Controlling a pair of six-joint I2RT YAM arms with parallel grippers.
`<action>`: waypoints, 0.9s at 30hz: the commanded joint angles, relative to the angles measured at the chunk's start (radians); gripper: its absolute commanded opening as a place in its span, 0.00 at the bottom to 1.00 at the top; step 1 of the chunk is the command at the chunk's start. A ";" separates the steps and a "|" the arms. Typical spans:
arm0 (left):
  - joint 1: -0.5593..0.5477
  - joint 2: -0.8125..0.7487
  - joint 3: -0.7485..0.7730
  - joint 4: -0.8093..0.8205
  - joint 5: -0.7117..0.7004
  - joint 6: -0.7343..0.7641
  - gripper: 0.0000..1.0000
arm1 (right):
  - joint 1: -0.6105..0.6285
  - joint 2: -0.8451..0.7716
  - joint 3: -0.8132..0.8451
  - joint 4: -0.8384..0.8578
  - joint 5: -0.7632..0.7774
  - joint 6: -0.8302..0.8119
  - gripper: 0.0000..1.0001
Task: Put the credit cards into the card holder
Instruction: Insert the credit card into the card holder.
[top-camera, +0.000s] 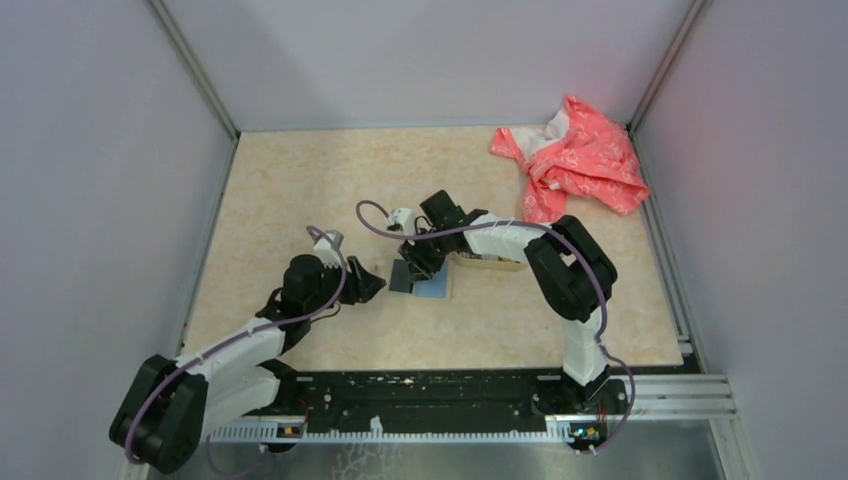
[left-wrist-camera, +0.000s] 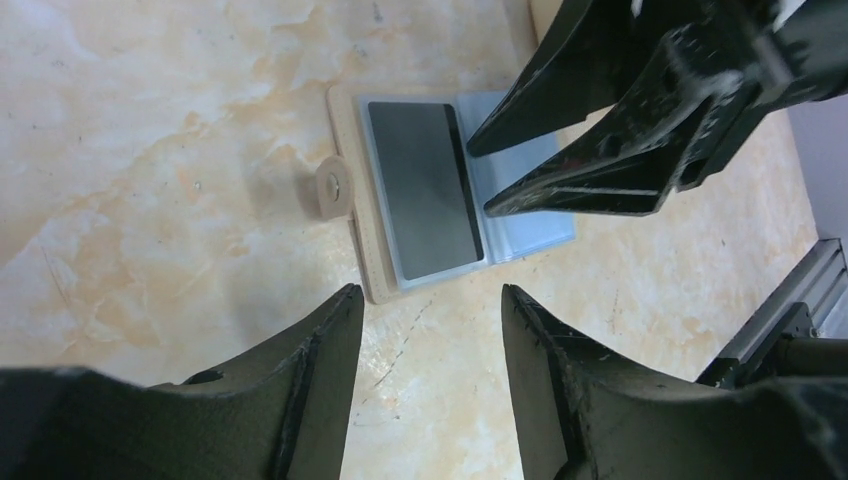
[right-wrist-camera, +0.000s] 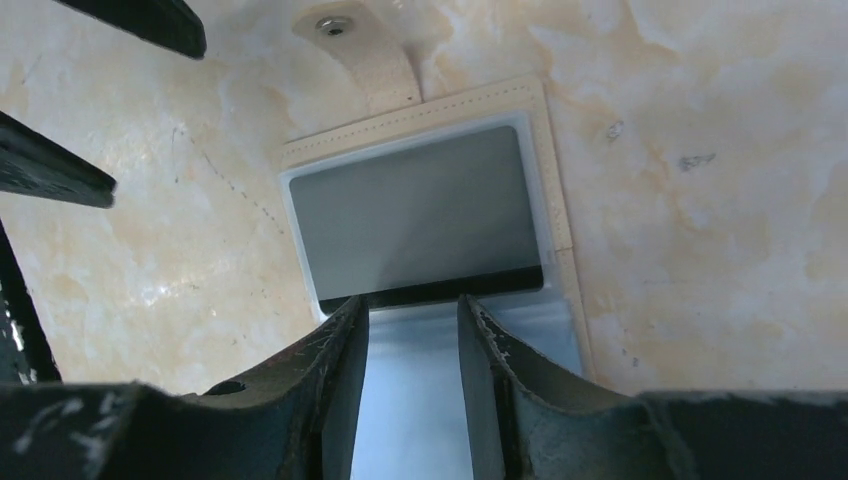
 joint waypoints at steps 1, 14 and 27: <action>0.000 0.073 -0.009 0.075 -0.021 -0.011 0.58 | -0.013 0.010 0.048 0.036 0.015 0.133 0.39; 0.001 0.321 0.099 0.102 0.076 -0.027 0.40 | -0.021 0.062 0.059 0.051 -0.051 0.205 0.39; 0.001 0.161 0.037 0.053 0.044 -0.021 0.38 | -0.022 -0.121 0.083 -0.053 -0.116 -0.023 0.39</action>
